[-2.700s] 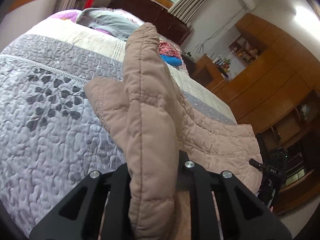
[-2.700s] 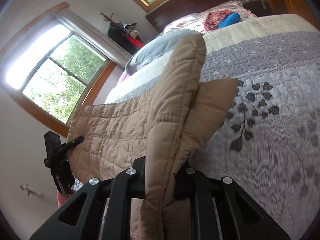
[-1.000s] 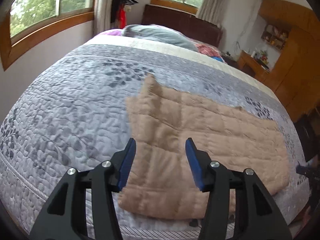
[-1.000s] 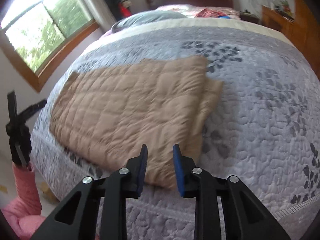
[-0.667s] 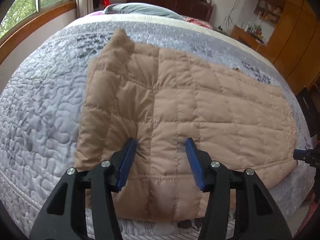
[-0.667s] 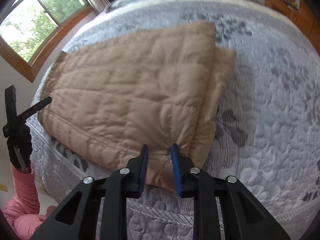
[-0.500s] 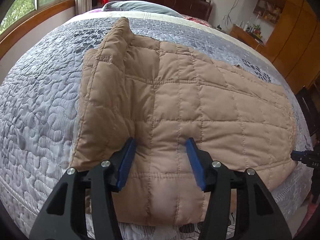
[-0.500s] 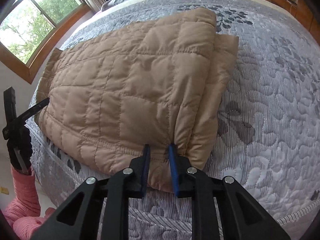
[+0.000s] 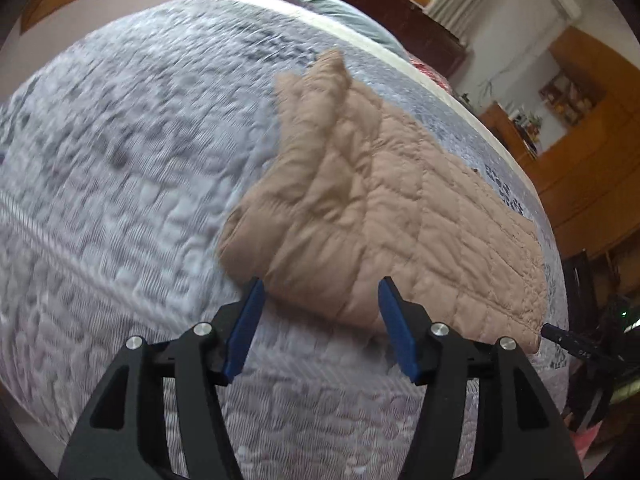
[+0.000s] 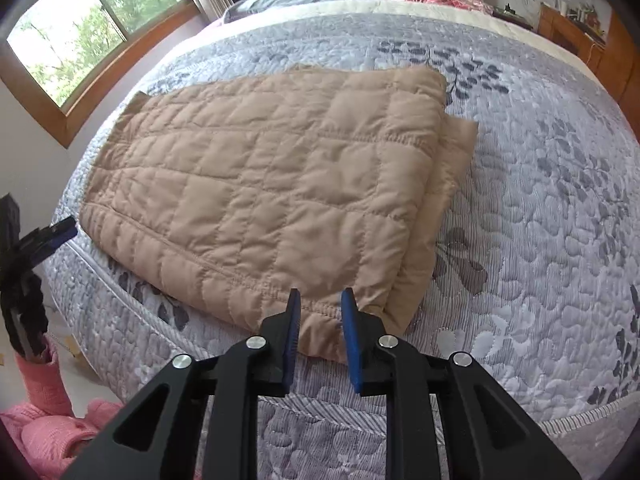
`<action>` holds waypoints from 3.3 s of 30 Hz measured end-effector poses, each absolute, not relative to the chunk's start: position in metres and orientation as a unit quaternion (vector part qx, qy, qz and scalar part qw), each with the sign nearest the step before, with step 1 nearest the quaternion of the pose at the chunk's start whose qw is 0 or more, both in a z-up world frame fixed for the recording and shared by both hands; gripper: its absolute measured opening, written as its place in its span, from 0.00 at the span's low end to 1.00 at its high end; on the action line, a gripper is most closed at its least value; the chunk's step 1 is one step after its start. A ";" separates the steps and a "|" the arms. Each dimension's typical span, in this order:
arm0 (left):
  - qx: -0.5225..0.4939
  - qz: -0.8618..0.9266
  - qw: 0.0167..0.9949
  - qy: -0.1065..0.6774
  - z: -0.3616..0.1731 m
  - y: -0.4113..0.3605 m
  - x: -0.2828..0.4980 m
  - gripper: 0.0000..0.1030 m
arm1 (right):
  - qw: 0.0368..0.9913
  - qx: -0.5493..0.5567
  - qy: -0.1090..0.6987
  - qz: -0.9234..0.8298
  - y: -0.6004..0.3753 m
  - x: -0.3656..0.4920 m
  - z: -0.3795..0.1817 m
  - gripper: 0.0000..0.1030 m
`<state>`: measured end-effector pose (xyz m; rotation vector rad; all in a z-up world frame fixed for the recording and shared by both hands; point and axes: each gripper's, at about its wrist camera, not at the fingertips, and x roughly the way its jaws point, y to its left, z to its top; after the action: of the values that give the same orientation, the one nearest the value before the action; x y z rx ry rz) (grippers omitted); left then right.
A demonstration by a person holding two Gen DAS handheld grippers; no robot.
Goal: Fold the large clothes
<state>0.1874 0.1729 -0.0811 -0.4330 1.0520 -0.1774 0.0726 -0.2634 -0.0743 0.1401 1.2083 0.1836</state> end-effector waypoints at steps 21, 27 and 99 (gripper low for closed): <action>-0.439 -0.089 0.770 0.453 -0.148 0.208 0.217 0.31 | 0.789 0.099 0.598 0.102 -0.276 0.086 -0.108 0.19; -0.411 -0.077 0.788 0.452 -0.145 0.198 0.216 0.22 | 0.786 0.102 0.601 0.103 -0.278 0.088 -0.110 0.19; -0.074 -0.385 0.787 0.477 -0.085 -0.048 0.210 0.47 | 0.784 0.114 0.605 0.082 -0.267 0.093 -0.103 0.31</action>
<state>0.2104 -0.0482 -0.0850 -0.1594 1.0283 -0.8302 0.0929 -0.2665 -0.1032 0.2469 1.3053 0.1777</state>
